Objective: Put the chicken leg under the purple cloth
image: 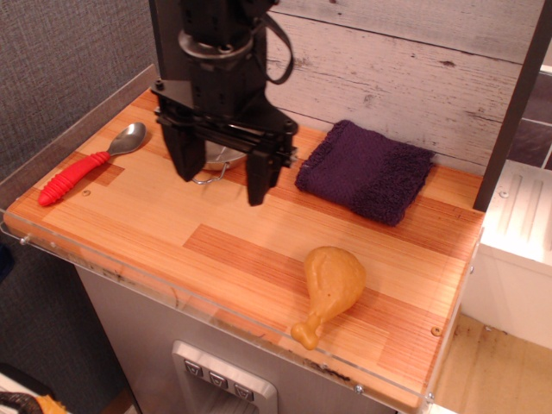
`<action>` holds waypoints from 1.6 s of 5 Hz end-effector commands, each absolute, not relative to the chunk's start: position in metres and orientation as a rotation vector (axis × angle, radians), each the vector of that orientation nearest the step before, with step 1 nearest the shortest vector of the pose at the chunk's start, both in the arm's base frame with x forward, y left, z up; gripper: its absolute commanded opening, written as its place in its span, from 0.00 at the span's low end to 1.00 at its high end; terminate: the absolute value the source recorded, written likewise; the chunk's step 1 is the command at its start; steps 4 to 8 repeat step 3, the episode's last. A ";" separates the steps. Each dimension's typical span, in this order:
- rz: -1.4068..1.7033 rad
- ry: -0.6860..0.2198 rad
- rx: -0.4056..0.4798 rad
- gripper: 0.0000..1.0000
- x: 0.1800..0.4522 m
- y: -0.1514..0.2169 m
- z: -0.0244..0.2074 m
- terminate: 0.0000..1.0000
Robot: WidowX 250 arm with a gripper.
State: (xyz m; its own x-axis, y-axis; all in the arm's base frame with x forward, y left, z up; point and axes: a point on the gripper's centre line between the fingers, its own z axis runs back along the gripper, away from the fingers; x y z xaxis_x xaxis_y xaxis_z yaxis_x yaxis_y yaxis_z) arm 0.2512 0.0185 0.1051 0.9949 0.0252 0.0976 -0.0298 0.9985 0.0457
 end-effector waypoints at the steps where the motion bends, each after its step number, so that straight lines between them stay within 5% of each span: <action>1: -0.012 -0.149 0.026 1.00 0.255 0.021 0.119 0.00; 2: -0.012 -0.149 0.026 1.00 0.255 0.021 0.119 0.00; 3: -0.012 -0.149 0.026 1.00 0.255 0.021 0.119 1.00; 8: -0.012 -0.149 0.026 1.00 0.255 0.021 0.119 1.00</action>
